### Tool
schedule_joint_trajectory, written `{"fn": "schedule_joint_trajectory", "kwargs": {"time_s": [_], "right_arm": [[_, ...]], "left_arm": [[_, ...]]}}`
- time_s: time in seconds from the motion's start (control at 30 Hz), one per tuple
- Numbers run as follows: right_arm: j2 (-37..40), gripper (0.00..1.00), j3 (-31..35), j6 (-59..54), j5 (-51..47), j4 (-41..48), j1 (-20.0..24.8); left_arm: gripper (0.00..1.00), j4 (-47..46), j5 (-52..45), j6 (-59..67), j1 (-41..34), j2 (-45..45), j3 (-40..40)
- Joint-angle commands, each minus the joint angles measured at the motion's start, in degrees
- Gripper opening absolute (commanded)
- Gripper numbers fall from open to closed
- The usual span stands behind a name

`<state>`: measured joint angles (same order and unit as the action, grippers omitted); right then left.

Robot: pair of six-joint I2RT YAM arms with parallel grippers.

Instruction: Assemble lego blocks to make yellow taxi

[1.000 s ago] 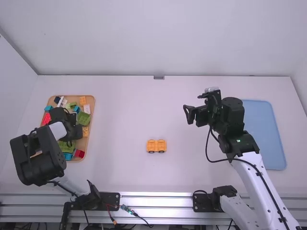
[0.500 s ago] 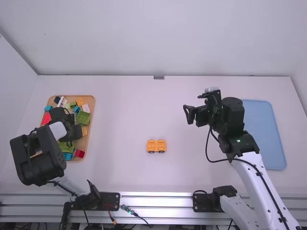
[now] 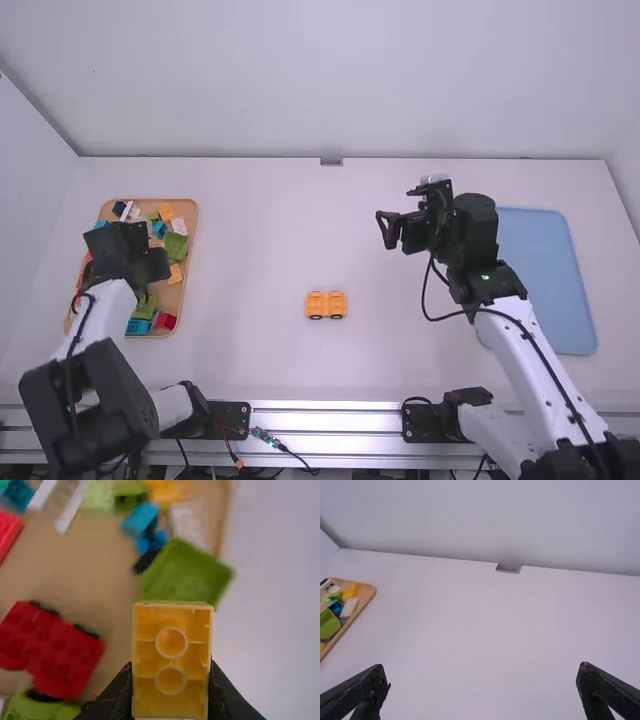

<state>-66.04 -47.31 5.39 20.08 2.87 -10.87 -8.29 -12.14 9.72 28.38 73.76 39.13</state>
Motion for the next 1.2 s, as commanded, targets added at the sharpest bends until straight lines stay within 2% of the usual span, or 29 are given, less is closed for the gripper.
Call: {"fn": "schedule_joint_trajectory", "kwargs": {"time_s": [0.0,0.07,0.13,0.27,0.37,0.43,0.5,0.57,0.73,0.83,0.93,0.97,1.17], "right_arm": [[-3.3,0.99,-2.16,0.22,7.45,-2.1,0.0],[-5.2,0.99,-2.16,-0.83,11.39,-3.85,0.0],[-7.98,0.99,-2.16,-2.91,16.96,-5.9,-0.07],[-12.61,0.99,-2.16,-2.91,25.31,-10.23,-0.09],[-15.39,1.0,-2.16,-3.96,30.73,-13.31,-0.09],[-17.07,0.97,-2.16,-4.61,34.16,-15.19,-0.04],[-20.79,0.96,-2.14,-4.57,40.48,-19.74,0.0],[-22.14,0.96,-2.14,-4.61,43.1,-21.44,0.0],[-27.47,0.91,-2.14,-0.35,53.22,-32.2,0.0],[-29.07,0.89,-2.14,4.15,54.82,-37.38,0.0],[-30.32,0.86,-2.12,8.79,56.92,-43.06,-0.02],[-30.32,0.86,-2.12,8.96,57.2,-43.3,-0.02],[-30.29,0.83,-2.12,10.47,59.14,-47.43,-0.96]], "left_arm": [[0.02,0.55,-12.33,1.77,-2.43,-5.01,-3.32],[0.02,0.7,-16.92,3.85,-3.82,-7.78,-4.52],[0.02,0.68,-25.59,5.6,-6.14,-10.71,-5.57],[0.02,2.47,-39.17,6.62,-12.0,-12.0,-5.73],[0.02,4.92,-42.86,6.36,-16.46,-11.45,-5.73],[0.02,6.95,-44.72,6.34,-19.47,-10.69,-5.73],[0.02,13.14,-47.19,3.48,-26.12,-8.2,-5.73],[0.02,15.91,-47.19,1.51,-28.22,-7.21,-5.73],[0.02,29.24,-49.53,-5.73,-36.04,-2.51,-5.73],[0.02,34.95,-48.81,-9.2,-38.1,-0.2,-5.73],[0.02,46.73,-48.5,-16.9,-40.61,4.83,-5.73],[0.02,47.8,-48.5,-17.68,-40.79,5.29,-5.73],[0.02,68.08,-50.8,-29.94,-41.64,14.6,-5.73]]}}
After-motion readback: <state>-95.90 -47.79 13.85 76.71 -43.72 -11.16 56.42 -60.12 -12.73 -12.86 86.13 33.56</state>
